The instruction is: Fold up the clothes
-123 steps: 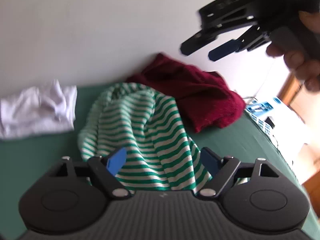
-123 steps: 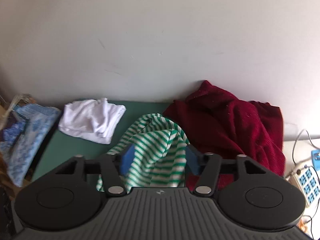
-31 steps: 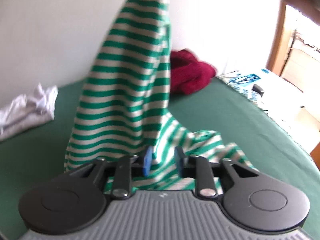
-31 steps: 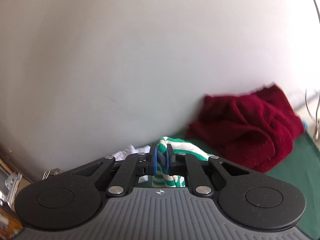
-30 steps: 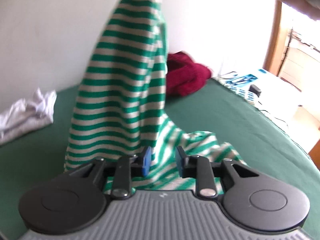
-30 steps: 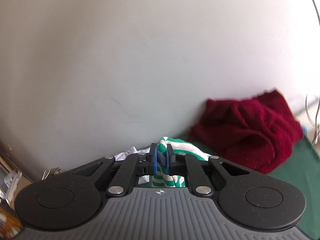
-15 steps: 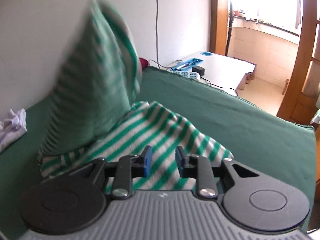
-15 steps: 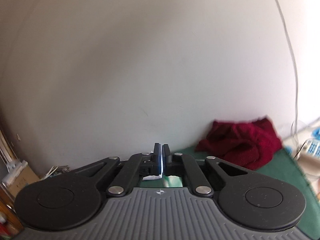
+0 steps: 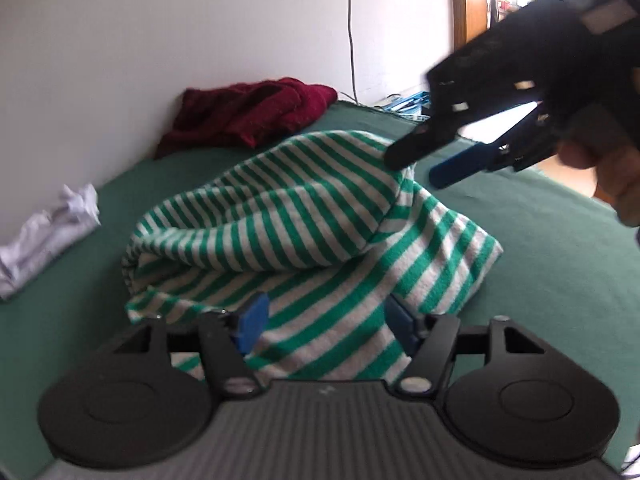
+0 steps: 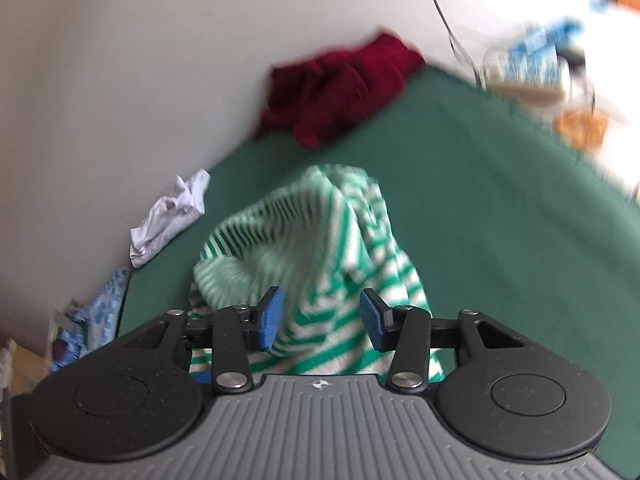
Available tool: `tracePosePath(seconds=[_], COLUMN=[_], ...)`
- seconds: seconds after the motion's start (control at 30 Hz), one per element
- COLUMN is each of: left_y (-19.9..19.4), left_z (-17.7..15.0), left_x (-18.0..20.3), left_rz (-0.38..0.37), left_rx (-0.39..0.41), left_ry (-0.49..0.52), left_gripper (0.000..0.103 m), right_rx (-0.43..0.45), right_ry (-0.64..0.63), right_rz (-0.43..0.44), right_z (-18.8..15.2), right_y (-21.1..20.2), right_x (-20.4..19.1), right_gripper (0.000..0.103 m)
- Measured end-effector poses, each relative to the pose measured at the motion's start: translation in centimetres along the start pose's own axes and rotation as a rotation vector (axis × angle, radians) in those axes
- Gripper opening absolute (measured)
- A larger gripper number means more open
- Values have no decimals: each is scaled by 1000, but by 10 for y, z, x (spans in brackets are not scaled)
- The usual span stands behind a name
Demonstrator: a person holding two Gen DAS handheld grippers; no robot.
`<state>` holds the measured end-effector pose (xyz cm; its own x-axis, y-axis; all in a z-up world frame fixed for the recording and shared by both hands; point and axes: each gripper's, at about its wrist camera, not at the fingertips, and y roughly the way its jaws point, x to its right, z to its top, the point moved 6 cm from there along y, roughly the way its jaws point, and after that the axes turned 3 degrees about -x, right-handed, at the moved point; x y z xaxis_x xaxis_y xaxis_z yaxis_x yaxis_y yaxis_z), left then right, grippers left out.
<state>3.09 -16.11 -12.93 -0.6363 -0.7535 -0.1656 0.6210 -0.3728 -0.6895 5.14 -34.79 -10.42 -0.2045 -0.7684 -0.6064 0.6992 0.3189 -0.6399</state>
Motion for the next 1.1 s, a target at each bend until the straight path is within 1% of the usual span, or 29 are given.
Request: tracePosePath(seconds=[0.03, 0.07, 0.1, 0.13, 0.2, 0.27, 0.3, 0.33, 0.37, 0.4, 0.43, 0.47, 0.53, 0.63, 0.7, 0.73, 0.77, 0.8, 0.83, 0.9, 0.93, 1.0, 1.07, 1.1], left_y=[0, 1, 0, 0, 0, 4, 1, -2, -5, -8, -11, -14, -20, -29, -36, -39, -42, -45, -49, -59, -64, -70, -76, -76], left_z=[4, 9, 15, 21, 34, 45, 45, 45, 44, 44, 44, 43, 43, 42, 41, 41, 41, 34, 27, 19, 15, 11, 8, 4], left_x=[4, 8, 13, 18, 30, 42, 43, 44, 44, 45, 45, 46, 47, 49, 50, 51, 52, 51, 51, 46, 44, 39, 32, 30], left_rz=[17, 34, 51, 67, 107, 150, 164, 177, 190, 204, 217, 231, 257, 298, 324, 338, 351, 345, 340, 321, 313, 335, 355, 369], left_rx=[7, 13, 27, 41, 74, 110, 112, 115, 117, 119, 122, 124, 129, 136, 141, 144, 146, 131, 117, 99, 90, 69, 55, 38], left_ry=[13, 27, 51, 74, 128, 189, 194, 200, 205, 210, 216, 221, 232, 248, 258, 264, 269, 261, 253, 208, 185, 158, 127, 120], left_gripper=[68, 67, 66, 66, 67, 71, 71, 69, 60, 53, 33, 17, 10, 5, 5, 4, 4, 4, 4, 4, 4, 4, 4, 4], right_rx=[-10, -18, -29, -40, -30, -5, 8, 24, 42, 60, 73, 86, 106, 108, 74, 57, 39, 22, 20, 23, 26, 30, 23, 22], right_ry=[10, 16, 33, 51, 16, -56, -93, -122, -150, -179, -204, -228, -284, -372, -418, -426, -431, -436, -419, -377, -348, -281, -212, -186], right_rz=[17, 34, 31, 25, 46, 65, 75, 87, 99, 111, 124, 138, 169, 203, 209, 223, 237, 252, 272, 314, 273, 159, 98, 90], right_z=[1, 3, 5, 7, 13, 17, 19, 21, 22, 22, 21, 20, 13, -3, -17, -22, -26, -31, -32, -32, -30, -22, -11, -5], right_y=[8, 15, 17, 18, 11, -2, -9, -14, -22, -30, -38, -46, -64, -83, -84, -86, -88, -91, -95, -105, -103, -92, -76, -67], right_x=[0, 0, -1, -1, -12, -23, -28, -33, -39, -47, -52, -58, -66, -74, -74, -72, -69, -65, -56, -36, -20, 14, 43, 52], right_gripper=[44, 30, 15, 6, 5, 5, 5, 5, 5, 5, 5, 5, 5, 6, 11, 17, 31, 38, 43, 46, 47, 47, 45, 44])
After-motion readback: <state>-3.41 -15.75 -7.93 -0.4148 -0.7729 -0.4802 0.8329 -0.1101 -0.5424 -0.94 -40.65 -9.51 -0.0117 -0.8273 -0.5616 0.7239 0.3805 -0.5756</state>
